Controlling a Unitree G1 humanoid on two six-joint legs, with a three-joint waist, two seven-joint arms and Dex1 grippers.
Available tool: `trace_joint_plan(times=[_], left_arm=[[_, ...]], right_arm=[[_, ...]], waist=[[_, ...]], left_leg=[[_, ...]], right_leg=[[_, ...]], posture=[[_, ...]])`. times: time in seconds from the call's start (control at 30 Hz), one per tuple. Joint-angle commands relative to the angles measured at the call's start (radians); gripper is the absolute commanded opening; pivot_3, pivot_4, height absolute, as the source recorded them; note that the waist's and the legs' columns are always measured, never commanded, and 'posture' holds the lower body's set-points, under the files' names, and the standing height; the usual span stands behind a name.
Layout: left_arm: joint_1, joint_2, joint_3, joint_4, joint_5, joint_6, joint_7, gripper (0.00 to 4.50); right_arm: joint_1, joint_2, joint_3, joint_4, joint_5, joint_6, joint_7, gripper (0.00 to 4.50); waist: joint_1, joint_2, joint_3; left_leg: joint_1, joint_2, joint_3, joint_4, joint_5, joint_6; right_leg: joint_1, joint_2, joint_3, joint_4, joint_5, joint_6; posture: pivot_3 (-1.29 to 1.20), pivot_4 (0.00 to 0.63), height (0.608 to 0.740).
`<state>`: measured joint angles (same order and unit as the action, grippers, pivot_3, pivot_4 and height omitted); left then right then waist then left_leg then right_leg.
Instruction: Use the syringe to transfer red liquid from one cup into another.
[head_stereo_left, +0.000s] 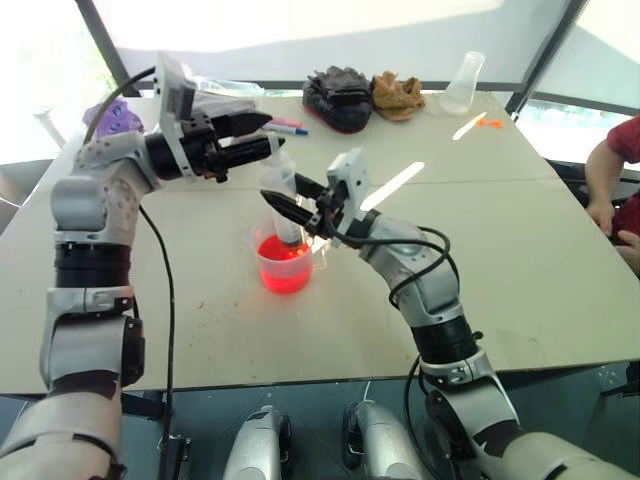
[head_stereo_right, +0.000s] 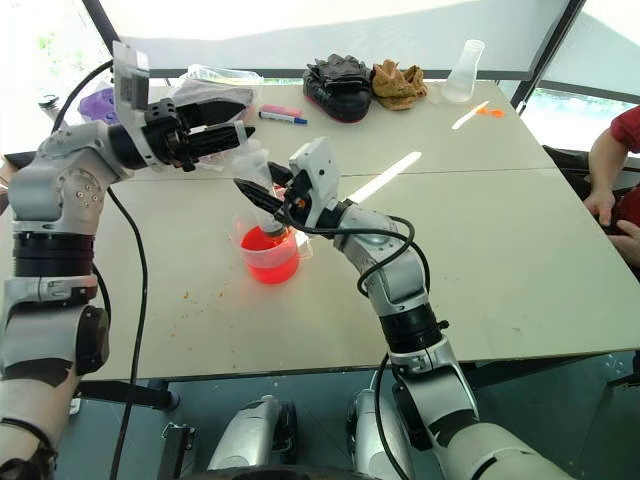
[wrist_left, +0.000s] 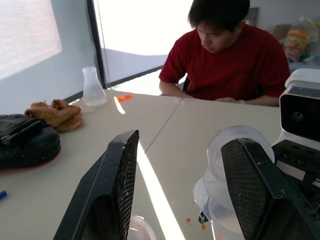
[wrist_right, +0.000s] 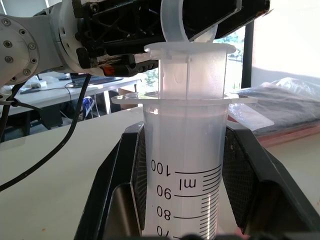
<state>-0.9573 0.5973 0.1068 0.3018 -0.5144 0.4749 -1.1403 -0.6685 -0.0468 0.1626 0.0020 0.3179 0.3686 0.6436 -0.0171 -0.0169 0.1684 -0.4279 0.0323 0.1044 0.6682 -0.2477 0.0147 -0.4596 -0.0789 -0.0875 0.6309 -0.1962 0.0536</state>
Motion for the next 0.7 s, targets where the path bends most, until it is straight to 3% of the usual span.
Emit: trace_joint_plan(times=[0.03, 0.5, 0.7], left_arm=[[-0.093, -0.007, 0.075, -0.009, -0.030, -0.023, 0.076, 2.58], [-0.084, -0.001, 0.084, -0.021, -0.025, -0.014, 0.075, 2.58], [0.048, 0.107, 0.052, -0.129, -0.034, 0.069, -0.033, 2.58]], right_arm=[[0.017, 0.041, 0.116, -0.047, 0.008, 0.020, 0.053, 1.51], [0.022, 0.049, 0.119, -0.043, 0.001, 0.018, 0.055, 1.51], [-0.049, 0.059, 0.018, -0.055, 0.040, 0.043, 0.005, 1.51]], waist=[[0.000, 0.000, 0.000], [0.000, 0.000, 0.000], [-0.009, 0.000, 0.000]], left_leg=[[0.000, 0.000, 0.000, 0.000, 0.000, 0.000], [0.000, 0.000, 0.000, 0.000, 0.000, 0.000], [0.001, 0.000, 0.000, -0.001, 0.000, 0.000]], right_leg=[[0.000, 0.000, 0.000, 0.000, 0.000, 0.000], [0.000, 0.000, 0.000, 0.000, 0.000, 0.000], [0.000, 0.000, 0.001, 0.000, 0.000, 0.000]], posture=[[0.00, 0.150, 0.740], [0.00, 0.150, 0.740], [0.00, 0.150, 0.740]])
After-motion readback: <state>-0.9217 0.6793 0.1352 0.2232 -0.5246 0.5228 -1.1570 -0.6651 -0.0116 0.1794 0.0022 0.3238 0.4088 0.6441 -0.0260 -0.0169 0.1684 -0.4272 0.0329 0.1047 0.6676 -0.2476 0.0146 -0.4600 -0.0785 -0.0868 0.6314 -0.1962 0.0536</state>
